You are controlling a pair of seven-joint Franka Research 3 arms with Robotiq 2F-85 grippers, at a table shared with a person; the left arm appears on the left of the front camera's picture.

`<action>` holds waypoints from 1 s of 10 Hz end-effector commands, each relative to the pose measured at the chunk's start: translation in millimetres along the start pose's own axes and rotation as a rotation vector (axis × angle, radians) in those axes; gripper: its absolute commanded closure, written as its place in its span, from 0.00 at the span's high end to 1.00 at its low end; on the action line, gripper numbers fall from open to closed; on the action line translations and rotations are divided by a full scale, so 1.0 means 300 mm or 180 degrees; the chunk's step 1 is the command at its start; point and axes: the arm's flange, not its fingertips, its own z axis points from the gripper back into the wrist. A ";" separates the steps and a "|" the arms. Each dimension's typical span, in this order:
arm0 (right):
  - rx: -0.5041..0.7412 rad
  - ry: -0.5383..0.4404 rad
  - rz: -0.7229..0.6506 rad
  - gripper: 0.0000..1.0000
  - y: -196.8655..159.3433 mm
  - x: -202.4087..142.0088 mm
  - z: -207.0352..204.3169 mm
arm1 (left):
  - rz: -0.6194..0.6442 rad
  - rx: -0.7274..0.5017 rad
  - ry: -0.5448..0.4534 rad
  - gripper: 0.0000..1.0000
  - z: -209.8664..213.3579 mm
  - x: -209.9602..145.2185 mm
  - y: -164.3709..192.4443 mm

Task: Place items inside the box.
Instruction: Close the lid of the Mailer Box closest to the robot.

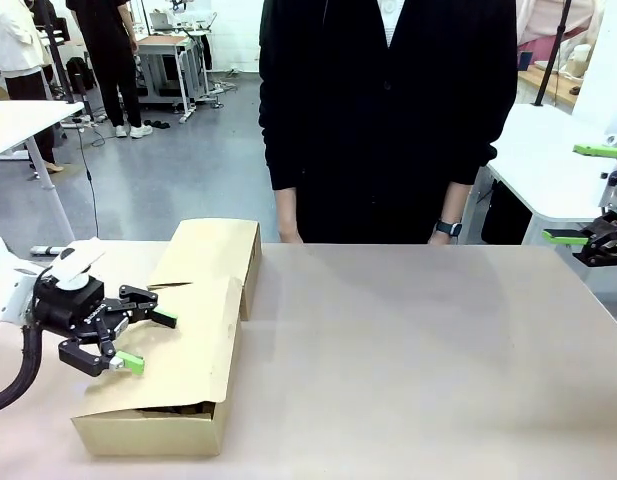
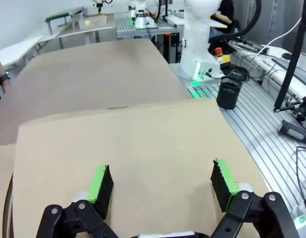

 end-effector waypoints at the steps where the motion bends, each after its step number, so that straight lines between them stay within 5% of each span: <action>1: 0.0071 -0.0013 -0.0053 1.00 0.020 -0.005 -0.004 | -0.0138 0.0213 0.0134 1.00 -0.158 0.005 -0.281; 5: 0.0071 -0.0013 -0.0053 1.00 0.020 -0.005 -0.004 | -0.0117 0.0106 0.0454 1.00 -0.158 -0.021 -0.284; 8: 0.0071 -0.0013 -0.0053 1.00 0.020 -0.005 -0.004 | -0.0123 0.0204 0.0365 1.00 -0.127 0.025 -0.287; 10: 0.0071 -0.0013 -0.0053 1.00 0.020 -0.005 -0.004 | 0.0456 0.0446 0.0168 1.00 -0.024 0.138 -0.293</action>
